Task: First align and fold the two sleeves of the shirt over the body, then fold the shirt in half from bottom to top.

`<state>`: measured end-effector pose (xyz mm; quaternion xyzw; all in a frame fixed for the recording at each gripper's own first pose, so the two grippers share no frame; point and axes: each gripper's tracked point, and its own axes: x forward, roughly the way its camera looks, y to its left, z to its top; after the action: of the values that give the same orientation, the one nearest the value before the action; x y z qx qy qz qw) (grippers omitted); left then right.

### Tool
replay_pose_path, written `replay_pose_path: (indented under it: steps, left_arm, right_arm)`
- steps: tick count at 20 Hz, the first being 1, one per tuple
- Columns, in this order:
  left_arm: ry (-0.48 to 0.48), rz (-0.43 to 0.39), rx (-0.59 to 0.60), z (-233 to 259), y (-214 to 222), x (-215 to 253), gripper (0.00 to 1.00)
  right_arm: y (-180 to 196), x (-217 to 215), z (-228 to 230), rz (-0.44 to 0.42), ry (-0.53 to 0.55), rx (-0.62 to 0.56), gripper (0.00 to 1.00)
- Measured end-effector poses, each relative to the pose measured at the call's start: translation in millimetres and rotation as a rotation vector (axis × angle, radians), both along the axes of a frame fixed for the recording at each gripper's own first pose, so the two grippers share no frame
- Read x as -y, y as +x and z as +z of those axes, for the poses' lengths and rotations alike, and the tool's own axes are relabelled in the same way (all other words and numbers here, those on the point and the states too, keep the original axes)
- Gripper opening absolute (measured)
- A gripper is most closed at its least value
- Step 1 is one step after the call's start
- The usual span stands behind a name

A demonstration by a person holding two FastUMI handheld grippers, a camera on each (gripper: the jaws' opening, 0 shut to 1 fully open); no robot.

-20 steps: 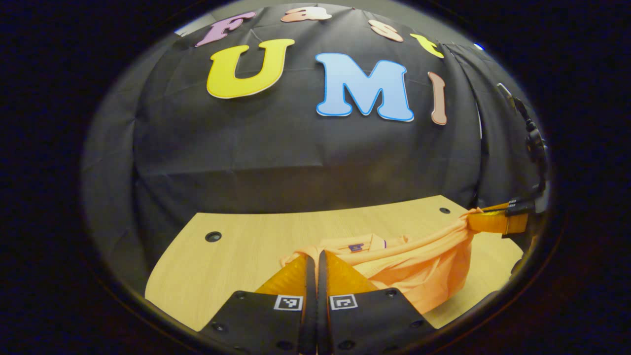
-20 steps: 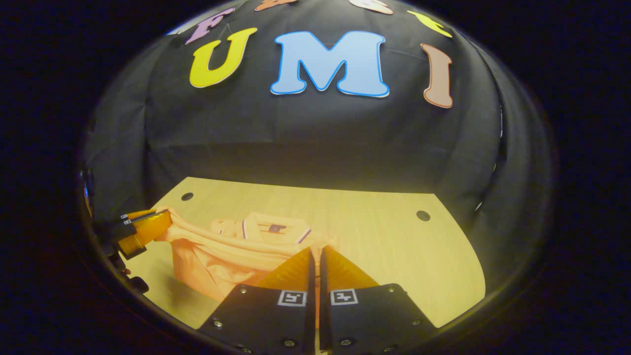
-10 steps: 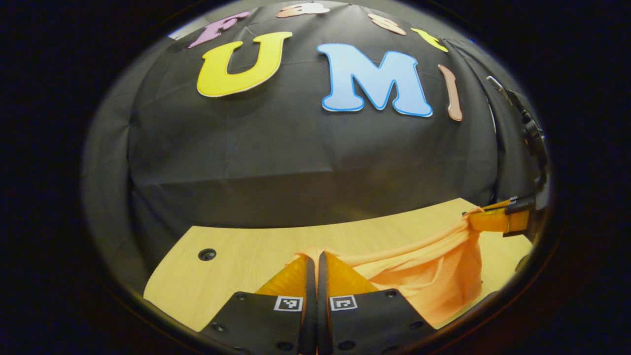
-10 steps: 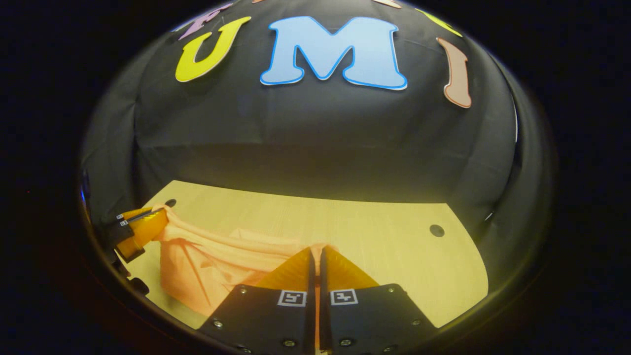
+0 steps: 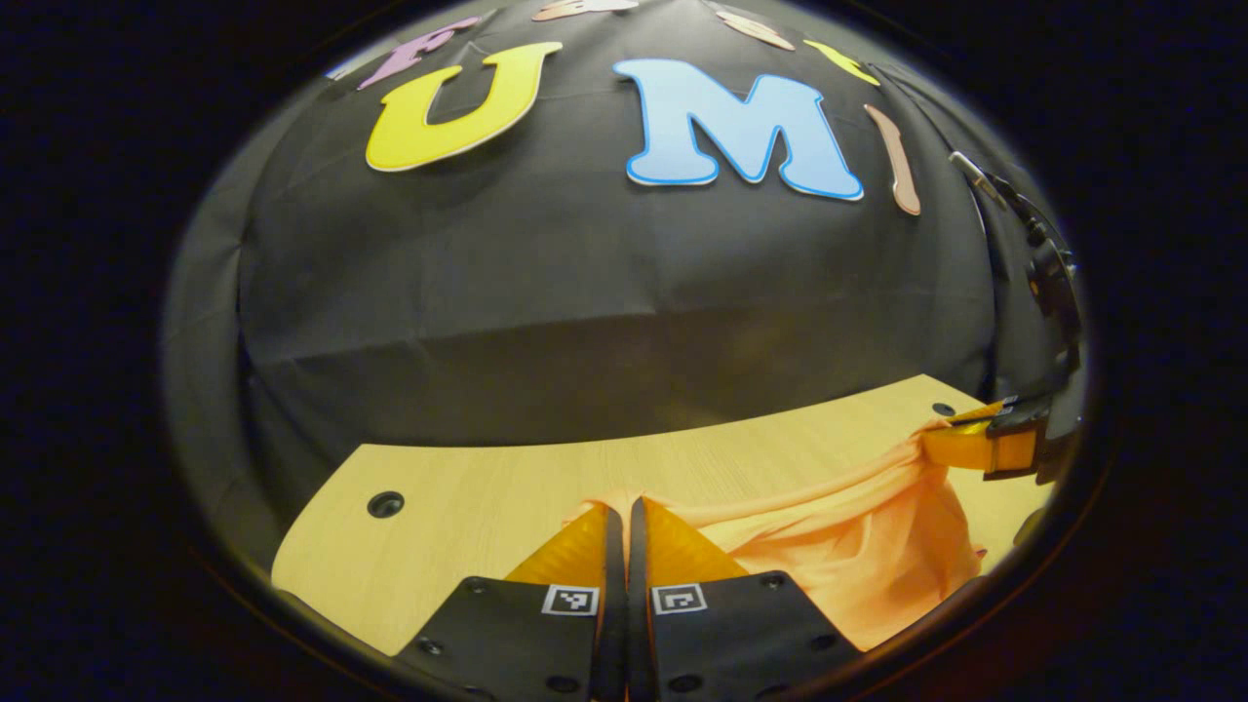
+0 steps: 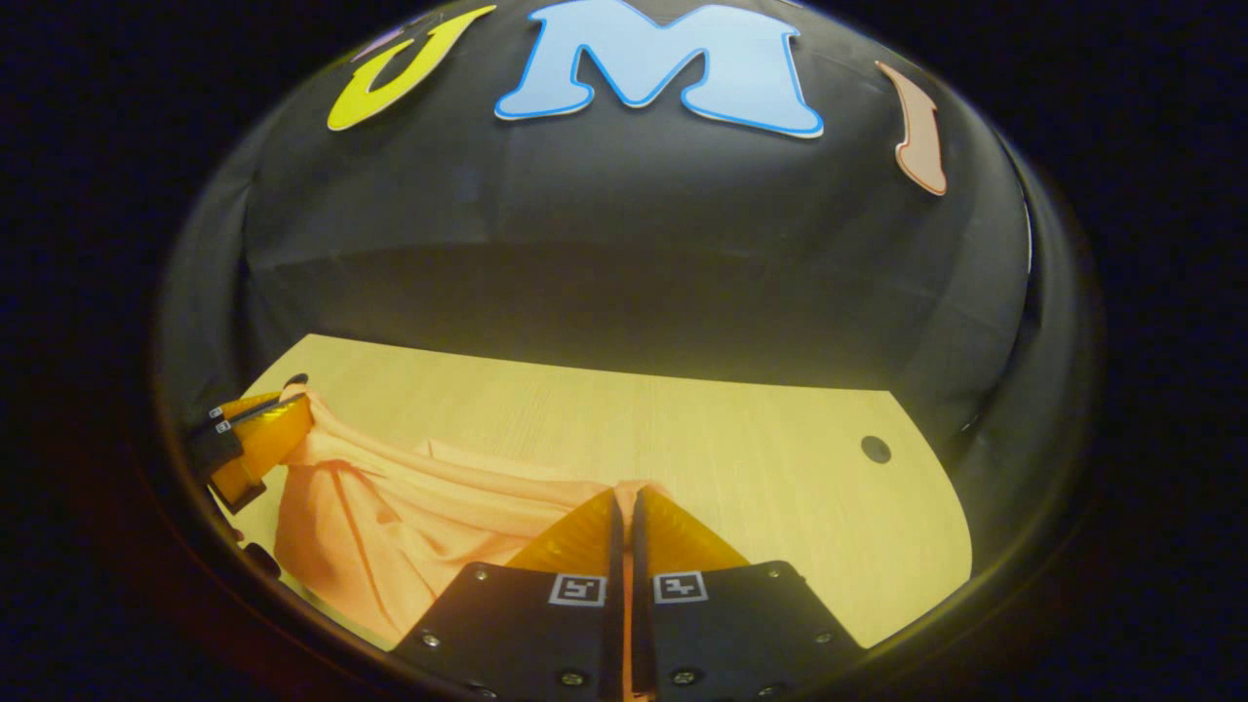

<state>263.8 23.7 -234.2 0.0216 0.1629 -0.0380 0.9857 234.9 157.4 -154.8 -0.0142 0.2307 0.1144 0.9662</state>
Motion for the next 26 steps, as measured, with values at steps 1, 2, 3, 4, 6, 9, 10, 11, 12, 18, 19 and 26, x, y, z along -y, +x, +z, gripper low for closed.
replay_pose_path:
  steps: [1, 2, 3, 4, 6, 9, 10, 11, 12, 18, 19, 26]
  left_arm:
    - [0.000, 0.002, -0.009, -5.7, 1.0, -0.1, 0.06]
    - [0.003, 0.003, -0.021, -10.5, 1.4, 0.0, 0.07]
    - [0.004, 0.004, -0.031, -15.7, 2.1, -0.8, 0.06]
    - [0.005, 0.002, -0.043, -19.1, 3.8, -1.4, 0.06]
    - [0.006, -0.003, -0.059, -26.0, 4.5, -2.7, 0.06]
    - [0.023, -0.015, -0.093, -39.4, 0.9, -2.6, 0.07]
    - [0.027, -0.020, -0.103, -42.5, -0.4, -3.1, 0.06]
    - [0.028, -0.021, -0.105, -42.2, 0.1, -3.6, 0.07]
    - [0.027, -0.027, -0.110, -42.0, -1.6, -3.0, 0.08]
    - [0.040, -0.048, -0.120, -46.0, -5.1, -3.1, 0.11]
    - [0.039, -0.053, -0.118, -44.0, -8.8, -3.5, 0.17]
    - [0.041, -0.052, -0.082, -20.8, -24.2, -5.3, 0.52]
  right_arm:
    - [2.3, -0.3, -3.6, -0.002, -0.001, -0.011, 0.04]
    - [3.0, -1.5, -7.3, -0.003, -0.002, -0.022, 0.04]
    - [3.2, -2.8, -11.3, -0.003, -0.005, -0.032, 0.04]
    - [2.3, -3.3, -15.4, -0.004, -0.014, -0.042, 0.04]
    - [1.3, -5.7, -21.6, 0.003, -0.038, -0.052, 0.05]
    - [-2.4, -7.5, -31.6, 0.011, -0.072, -0.076, 0.07]
    - [-3.8, -7.9, -31.8, 0.014, -0.079, -0.083, 0.07]
    - [-5.1, -9.3, -31.8, 0.019, -0.085, -0.086, 0.08]
    - [-6.1, -10.6, -32.5, 0.024, -0.091, -0.085, 0.08]
    - [-17.3, -8.8, -23.1, 0.029, -0.137, -0.062, 0.11]
    - [-19.0, -7.4, -21.1, 0.025, -0.141, -0.057, 0.11]
    - [-29.5, -1.5, -8.7, 0.016, -0.125, -0.028, 0.51]
